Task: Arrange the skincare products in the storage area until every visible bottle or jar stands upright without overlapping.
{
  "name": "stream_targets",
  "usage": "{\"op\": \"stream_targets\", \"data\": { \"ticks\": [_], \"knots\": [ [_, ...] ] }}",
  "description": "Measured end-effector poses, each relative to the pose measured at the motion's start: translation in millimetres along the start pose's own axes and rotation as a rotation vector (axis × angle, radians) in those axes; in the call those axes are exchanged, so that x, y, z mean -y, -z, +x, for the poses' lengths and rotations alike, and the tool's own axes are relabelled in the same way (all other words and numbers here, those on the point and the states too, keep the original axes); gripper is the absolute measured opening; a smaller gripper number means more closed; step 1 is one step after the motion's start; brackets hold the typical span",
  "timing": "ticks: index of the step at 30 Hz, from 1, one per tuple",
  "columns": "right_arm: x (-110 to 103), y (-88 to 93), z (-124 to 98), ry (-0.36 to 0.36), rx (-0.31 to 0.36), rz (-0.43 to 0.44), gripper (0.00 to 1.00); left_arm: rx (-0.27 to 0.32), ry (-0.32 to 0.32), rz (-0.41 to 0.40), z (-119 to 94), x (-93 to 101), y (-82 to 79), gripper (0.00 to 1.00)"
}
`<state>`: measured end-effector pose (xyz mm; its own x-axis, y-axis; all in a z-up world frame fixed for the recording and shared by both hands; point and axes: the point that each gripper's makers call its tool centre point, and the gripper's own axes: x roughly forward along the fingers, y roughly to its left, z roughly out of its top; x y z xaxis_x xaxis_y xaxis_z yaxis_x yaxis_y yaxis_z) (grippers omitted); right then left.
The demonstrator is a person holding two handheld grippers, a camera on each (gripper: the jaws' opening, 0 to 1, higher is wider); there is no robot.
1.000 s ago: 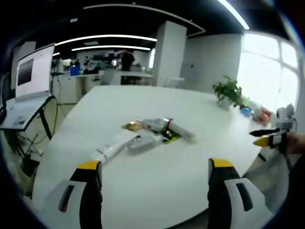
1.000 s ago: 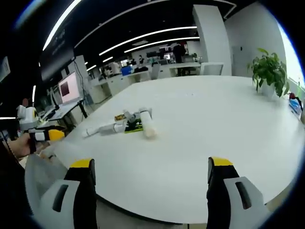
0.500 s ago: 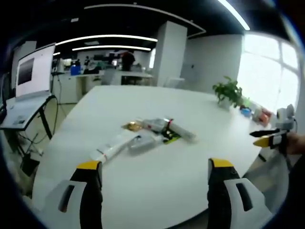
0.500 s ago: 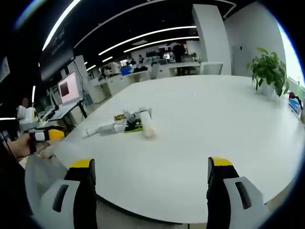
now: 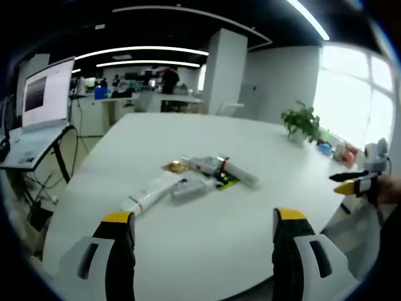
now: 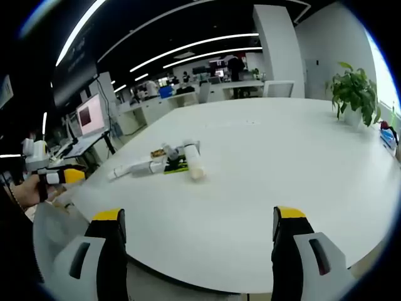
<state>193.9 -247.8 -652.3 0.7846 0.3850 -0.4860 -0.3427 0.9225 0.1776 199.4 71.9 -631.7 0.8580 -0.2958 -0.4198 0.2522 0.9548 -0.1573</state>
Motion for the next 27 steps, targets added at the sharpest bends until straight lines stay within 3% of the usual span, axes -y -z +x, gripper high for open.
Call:
{"op": "stream_targets", "data": {
  "ticks": [21,27],
  "knots": [
    [-12.6,2.3,9.9,-0.026,-0.079,-0.040,0.93,0.008,-0.003,-0.015,-1.1,-1.6,-0.9,0.82],
    [-13.7,-9.8,17.2,-0.035,-0.083,-0.071,0.93,0.007,-0.006,-0.018,-1.3,-4.1,0.2,0.82]
  ]
}}
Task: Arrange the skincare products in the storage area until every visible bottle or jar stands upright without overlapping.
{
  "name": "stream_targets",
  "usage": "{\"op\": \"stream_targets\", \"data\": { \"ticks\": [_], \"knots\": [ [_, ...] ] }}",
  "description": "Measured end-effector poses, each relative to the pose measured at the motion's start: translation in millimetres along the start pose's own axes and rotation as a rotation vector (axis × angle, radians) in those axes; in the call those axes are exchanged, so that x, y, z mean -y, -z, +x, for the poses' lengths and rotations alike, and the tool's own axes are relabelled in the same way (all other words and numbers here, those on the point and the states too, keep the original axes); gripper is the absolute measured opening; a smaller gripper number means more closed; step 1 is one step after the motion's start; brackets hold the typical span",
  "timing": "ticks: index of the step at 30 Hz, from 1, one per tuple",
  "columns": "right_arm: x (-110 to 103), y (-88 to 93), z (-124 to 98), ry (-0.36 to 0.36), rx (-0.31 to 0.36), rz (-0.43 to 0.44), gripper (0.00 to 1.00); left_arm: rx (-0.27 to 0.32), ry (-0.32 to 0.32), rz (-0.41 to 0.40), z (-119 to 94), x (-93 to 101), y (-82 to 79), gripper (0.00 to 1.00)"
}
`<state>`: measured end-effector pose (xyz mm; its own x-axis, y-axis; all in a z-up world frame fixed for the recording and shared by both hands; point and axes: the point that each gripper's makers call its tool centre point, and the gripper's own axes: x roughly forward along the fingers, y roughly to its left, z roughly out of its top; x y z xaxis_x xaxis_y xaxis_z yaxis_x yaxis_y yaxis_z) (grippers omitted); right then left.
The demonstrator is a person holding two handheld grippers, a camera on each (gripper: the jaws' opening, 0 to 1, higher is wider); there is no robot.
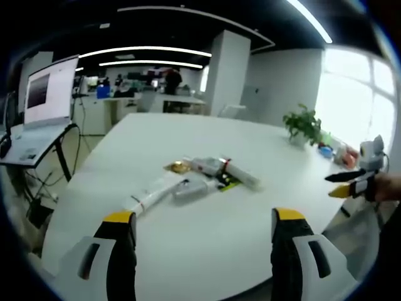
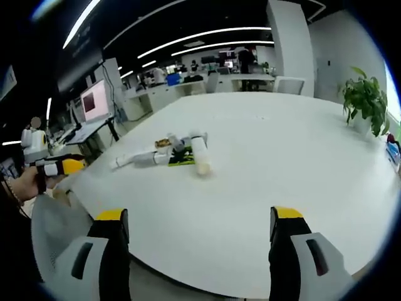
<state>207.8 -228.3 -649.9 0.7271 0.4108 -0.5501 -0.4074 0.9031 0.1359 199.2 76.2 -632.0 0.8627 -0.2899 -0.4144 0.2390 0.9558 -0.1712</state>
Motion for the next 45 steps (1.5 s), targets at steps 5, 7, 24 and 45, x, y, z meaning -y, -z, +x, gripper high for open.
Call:
{"op": "stream_targets", "data": {
  "ticks": [5,7,24,45],
  "knots": [
    [1.7,-11.9,8.9,-0.004,-0.002,-0.040,0.90,-0.012,0.005,-0.003,2.5,-0.4,2.4,0.81],
    [0.7,-15.4,13.9,-0.010,-0.013,-0.049,0.90,-0.016,0.006,-0.006,4.3,-2.2,4.1,0.81],
    [1.9,-56.2,38.1,-0.053,-0.052,-0.119,0.85,-0.011,0.005,-0.005,5.4,-5.5,5.7,0.81],
    [-1.0,-76.0,79.8,-0.113,-0.149,-0.185,0.79,-0.021,0.000,-0.029,5.9,-7.9,7.3,0.79]
  ]
}}
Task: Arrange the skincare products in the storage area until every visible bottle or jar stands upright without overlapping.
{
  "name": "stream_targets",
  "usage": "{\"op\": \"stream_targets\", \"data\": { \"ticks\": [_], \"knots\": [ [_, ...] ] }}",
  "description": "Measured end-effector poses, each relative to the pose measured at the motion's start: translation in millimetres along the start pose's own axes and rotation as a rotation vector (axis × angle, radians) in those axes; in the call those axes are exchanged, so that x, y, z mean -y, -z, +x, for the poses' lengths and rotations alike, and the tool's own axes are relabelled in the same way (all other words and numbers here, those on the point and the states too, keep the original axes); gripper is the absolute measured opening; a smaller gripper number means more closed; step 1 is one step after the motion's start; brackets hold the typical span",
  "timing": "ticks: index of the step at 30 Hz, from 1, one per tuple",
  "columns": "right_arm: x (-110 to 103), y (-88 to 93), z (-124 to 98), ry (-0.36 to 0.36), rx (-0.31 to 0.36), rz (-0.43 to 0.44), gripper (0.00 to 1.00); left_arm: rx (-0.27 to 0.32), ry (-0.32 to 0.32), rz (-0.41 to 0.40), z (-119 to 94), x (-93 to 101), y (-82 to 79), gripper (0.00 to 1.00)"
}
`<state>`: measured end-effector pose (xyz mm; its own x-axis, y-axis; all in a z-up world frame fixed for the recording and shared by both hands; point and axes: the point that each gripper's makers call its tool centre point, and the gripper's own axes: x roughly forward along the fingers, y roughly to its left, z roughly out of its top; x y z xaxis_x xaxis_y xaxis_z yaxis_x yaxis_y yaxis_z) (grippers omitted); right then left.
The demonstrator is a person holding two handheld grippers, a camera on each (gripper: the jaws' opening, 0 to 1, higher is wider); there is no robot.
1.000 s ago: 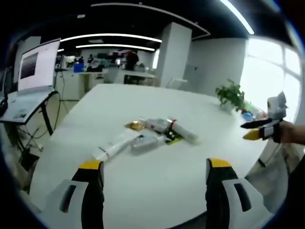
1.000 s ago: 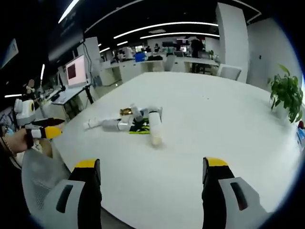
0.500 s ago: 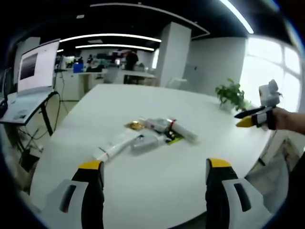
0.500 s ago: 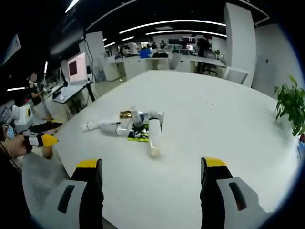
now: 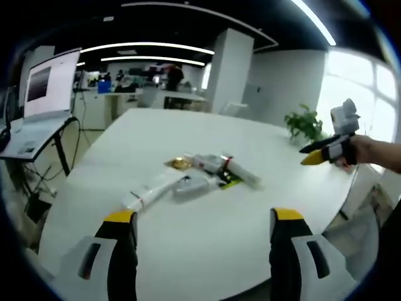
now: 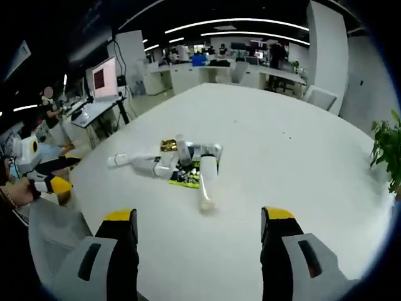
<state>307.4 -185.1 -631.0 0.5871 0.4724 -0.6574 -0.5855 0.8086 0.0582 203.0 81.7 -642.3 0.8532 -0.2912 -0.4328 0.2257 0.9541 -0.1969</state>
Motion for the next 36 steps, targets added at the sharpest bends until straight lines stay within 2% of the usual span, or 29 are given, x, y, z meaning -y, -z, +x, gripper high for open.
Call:
{"op": "stream_targets", "data": {
  "ticks": [6,17,33,36],
  "knots": [
    [2.2,-10.5,12.9,-0.014,-0.023,0.010,0.78,0.000,-0.010,-0.006,1.1,-3.5,-0.1,0.78],
    [-1.6,-16.4,30.5,-0.040,-0.090,-0.018,0.78,0.003,-0.008,-0.001,1.8,-3.9,-0.4,0.79],
    [6.7,-7.8,77.4,-0.062,-0.194,-0.042,0.76,-0.010,-0.026,0.005,2.6,-10.9,1.2,0.79],
    [-0.9,-4.9,79.2,-0.068,-0.208,-0.046,0.75,-0.017,-0.025,0.009,3.0,-10.7,2.6,0.79]
  ]
}}
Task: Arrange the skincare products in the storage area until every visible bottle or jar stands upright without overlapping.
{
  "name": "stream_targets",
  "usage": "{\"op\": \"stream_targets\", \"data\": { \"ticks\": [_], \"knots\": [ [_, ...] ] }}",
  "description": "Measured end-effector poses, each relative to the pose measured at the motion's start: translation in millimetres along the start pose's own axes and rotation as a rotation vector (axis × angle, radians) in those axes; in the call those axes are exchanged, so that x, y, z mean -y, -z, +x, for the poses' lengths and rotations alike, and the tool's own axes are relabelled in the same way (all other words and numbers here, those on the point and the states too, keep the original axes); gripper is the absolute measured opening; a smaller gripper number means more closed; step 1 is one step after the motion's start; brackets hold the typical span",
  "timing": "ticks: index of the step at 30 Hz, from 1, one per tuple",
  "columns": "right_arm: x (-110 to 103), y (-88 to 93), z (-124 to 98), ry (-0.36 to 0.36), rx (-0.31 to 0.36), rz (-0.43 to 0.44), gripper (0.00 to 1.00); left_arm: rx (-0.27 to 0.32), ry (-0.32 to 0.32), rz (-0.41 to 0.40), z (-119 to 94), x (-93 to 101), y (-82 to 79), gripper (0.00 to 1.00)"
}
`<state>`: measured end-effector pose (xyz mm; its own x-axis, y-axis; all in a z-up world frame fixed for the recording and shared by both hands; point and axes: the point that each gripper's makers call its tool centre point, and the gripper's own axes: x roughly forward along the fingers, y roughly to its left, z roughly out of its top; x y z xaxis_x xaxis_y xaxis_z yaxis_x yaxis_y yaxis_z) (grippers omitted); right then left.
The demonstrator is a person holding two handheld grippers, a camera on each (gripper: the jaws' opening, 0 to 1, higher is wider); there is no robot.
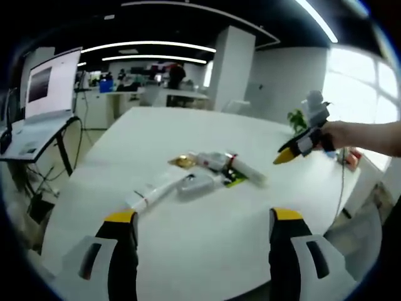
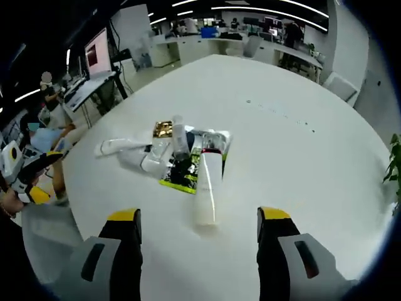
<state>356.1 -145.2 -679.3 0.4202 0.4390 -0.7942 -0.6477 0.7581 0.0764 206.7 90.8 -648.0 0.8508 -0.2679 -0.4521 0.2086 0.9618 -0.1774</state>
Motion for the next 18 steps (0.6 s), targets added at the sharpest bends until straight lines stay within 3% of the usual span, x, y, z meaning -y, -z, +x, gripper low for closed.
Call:
{"op": "stream_targets", "data": {
  "ticks": [18],
  "knots": [
    [6.1,5.1,38.8,-0.018,-0.082,-0.005,0.70,-0.008,-0.016,-0.004,0.7,-2.6,2.4,0.79]
  ]
}}
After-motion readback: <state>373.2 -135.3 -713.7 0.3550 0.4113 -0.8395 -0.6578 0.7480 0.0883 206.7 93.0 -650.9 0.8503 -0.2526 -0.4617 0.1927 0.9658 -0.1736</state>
